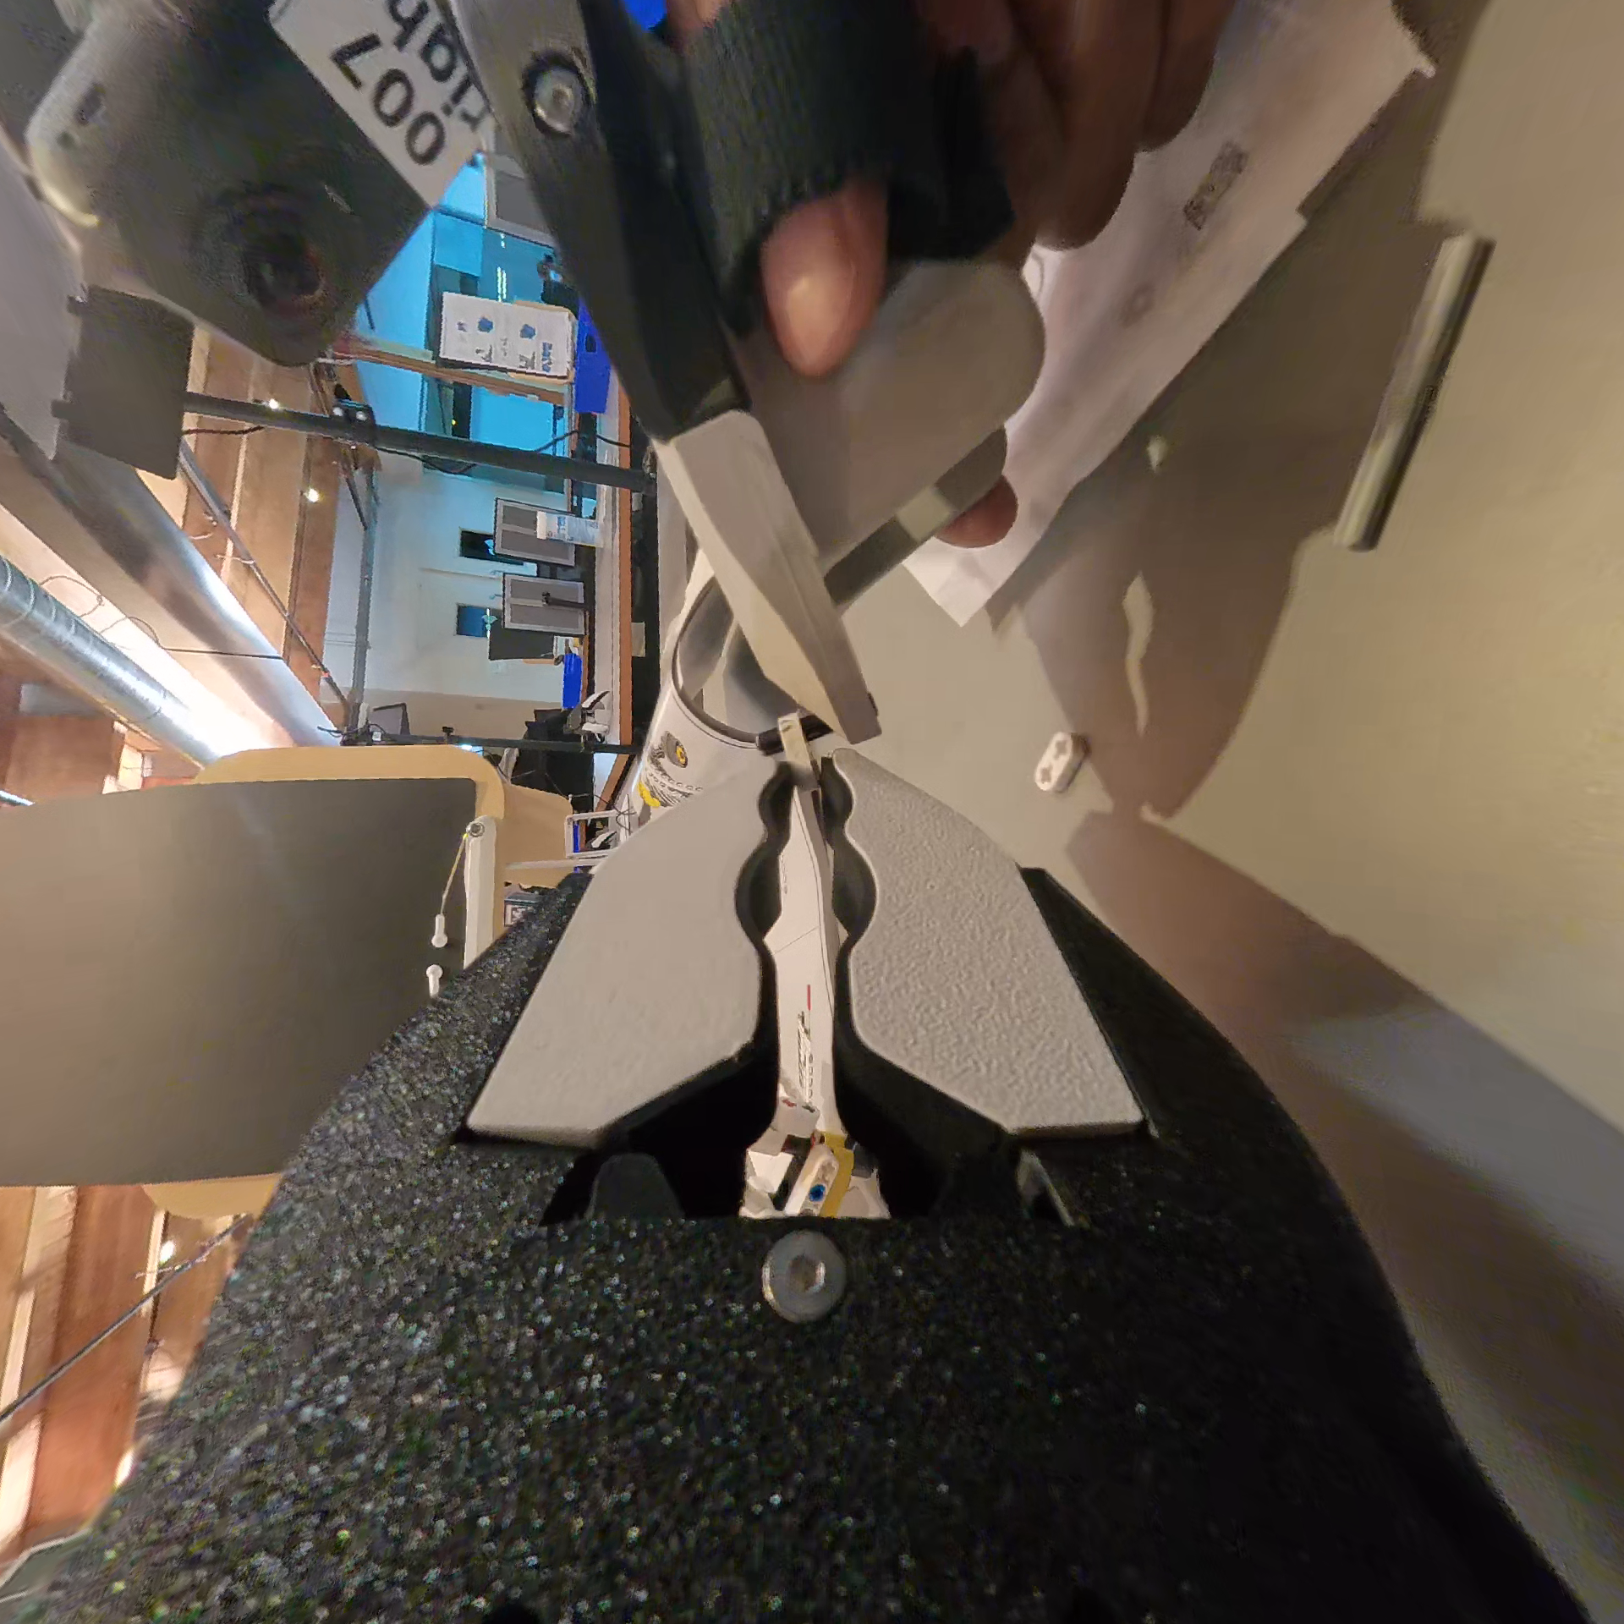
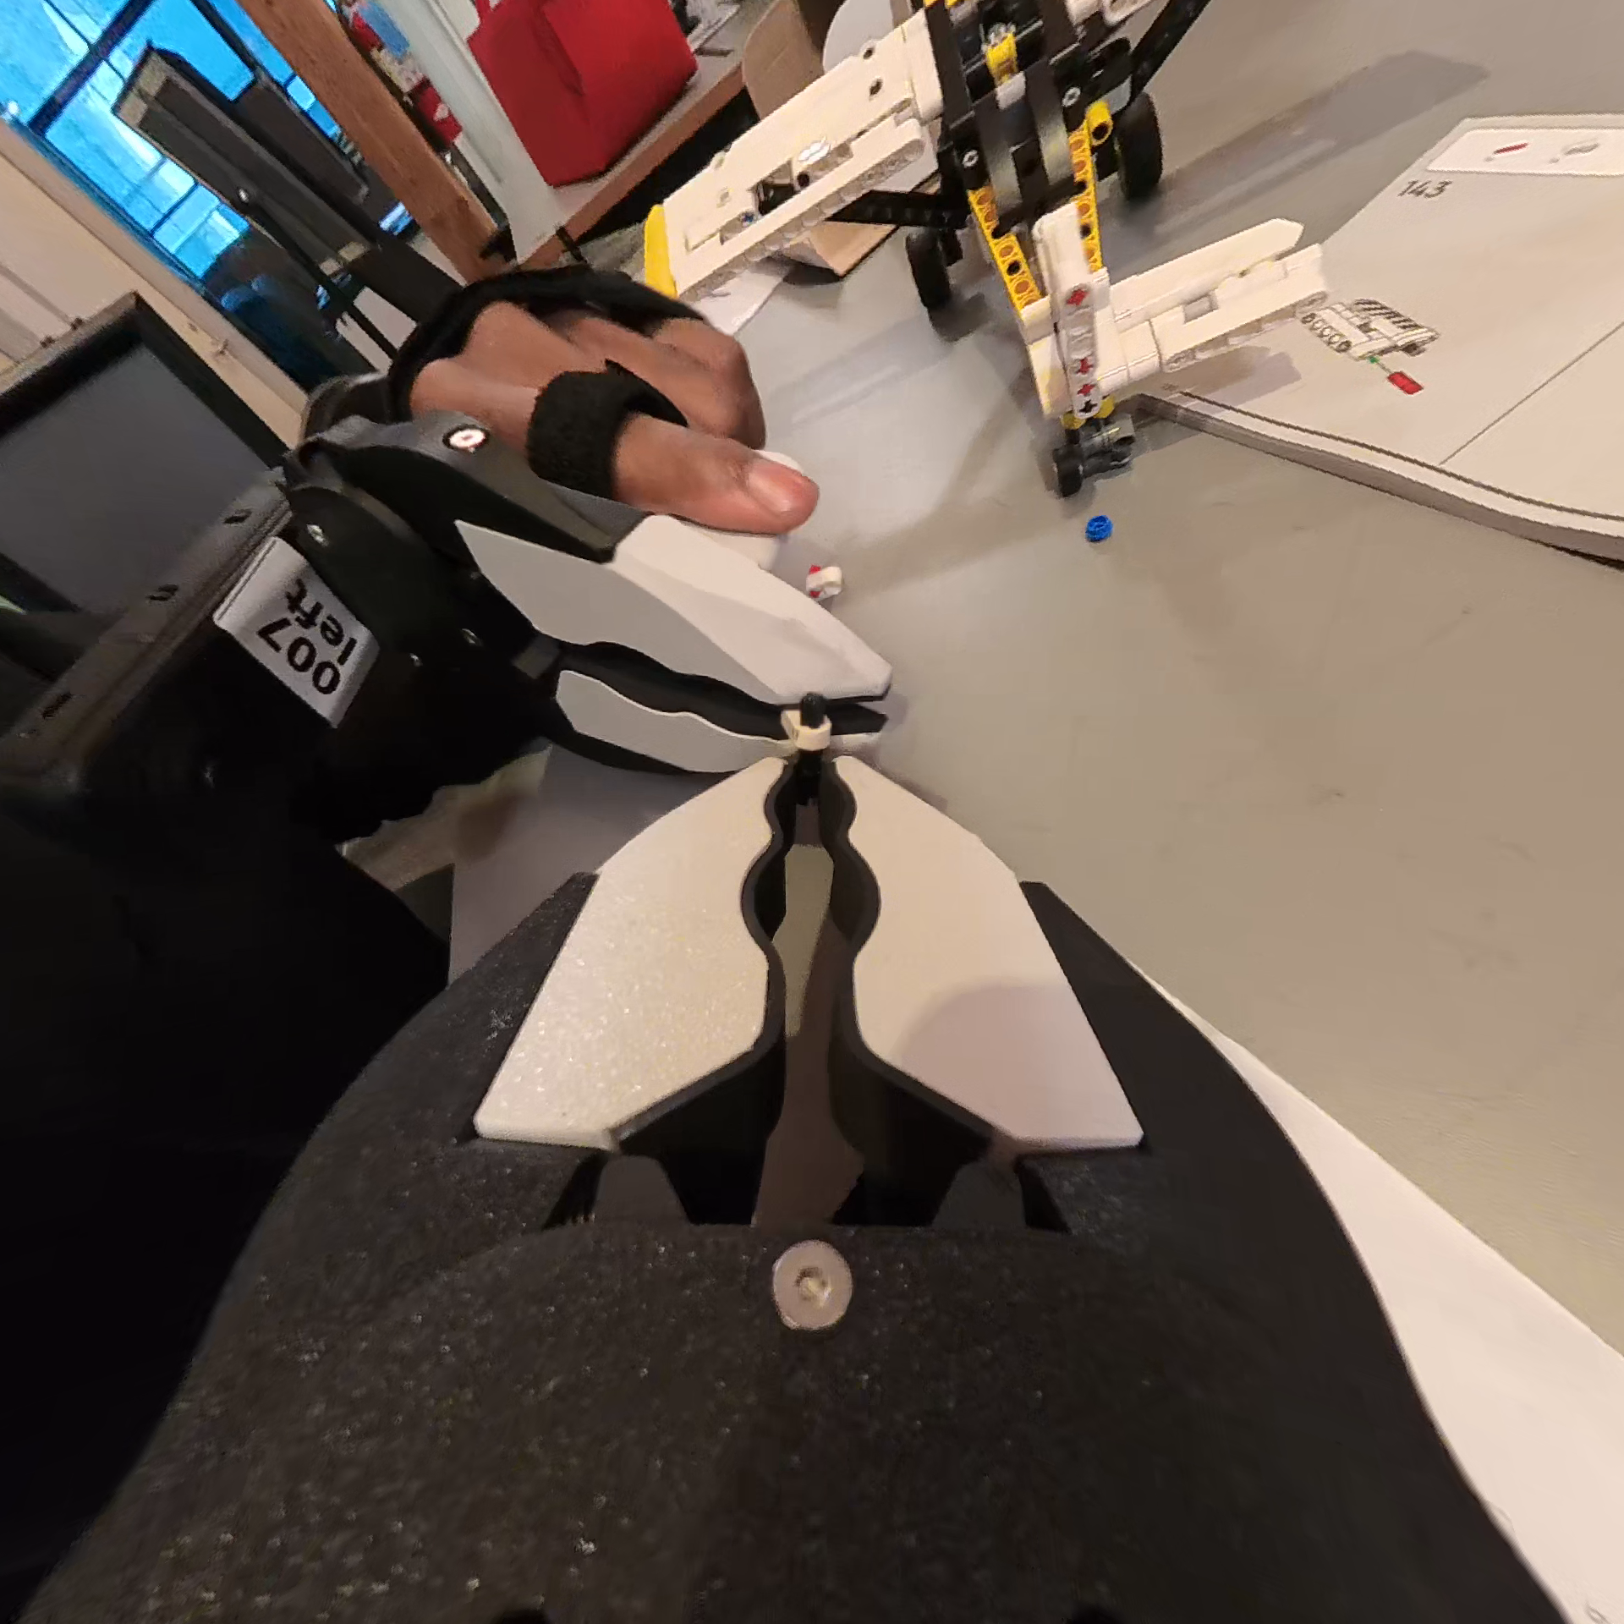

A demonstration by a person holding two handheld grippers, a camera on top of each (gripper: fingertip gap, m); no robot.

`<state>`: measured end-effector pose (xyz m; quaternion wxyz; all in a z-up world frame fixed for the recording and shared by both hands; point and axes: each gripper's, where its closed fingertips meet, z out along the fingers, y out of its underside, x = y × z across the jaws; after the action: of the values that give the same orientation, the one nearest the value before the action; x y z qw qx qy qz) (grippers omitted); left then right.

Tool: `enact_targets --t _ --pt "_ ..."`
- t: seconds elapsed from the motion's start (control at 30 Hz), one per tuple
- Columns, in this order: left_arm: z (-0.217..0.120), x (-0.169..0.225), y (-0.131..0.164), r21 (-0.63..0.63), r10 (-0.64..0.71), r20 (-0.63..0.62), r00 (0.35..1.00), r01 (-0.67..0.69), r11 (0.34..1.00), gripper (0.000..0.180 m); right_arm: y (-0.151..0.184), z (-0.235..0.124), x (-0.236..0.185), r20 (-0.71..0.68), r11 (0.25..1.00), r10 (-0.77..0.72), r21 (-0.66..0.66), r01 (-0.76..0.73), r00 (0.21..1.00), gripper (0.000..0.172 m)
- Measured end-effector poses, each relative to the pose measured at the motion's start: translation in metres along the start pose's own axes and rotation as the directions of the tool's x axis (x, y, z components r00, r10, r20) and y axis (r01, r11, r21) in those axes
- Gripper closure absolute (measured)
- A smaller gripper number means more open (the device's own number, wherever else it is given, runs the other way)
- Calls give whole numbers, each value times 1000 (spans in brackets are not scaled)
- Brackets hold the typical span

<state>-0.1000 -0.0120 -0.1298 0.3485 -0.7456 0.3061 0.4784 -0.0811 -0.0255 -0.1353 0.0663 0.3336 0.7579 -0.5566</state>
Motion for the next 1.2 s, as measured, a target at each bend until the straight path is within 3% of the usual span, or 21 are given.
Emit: enact_targets --t 0.3,0.53,0.73,1.2 --pt "2 -1 -1 -35 24 22 999 -23 999 168 -3 -2 6 -23 999 33 20 -32 999 167" --pt "2 -4 1 -70 57 49 997 -53 996 175 -1 0 6 -33 1000 1 14 0 999 167" --pt "1 -15 0 -86 -4 115 993 14 996 176 -10 -3 5 -9 996 23 83 -22 1000 166" --pt "4 -16 5 -110 -126 118 985 139 984 176 -14 -5 10 -48 991 -1 132 8 999 162"
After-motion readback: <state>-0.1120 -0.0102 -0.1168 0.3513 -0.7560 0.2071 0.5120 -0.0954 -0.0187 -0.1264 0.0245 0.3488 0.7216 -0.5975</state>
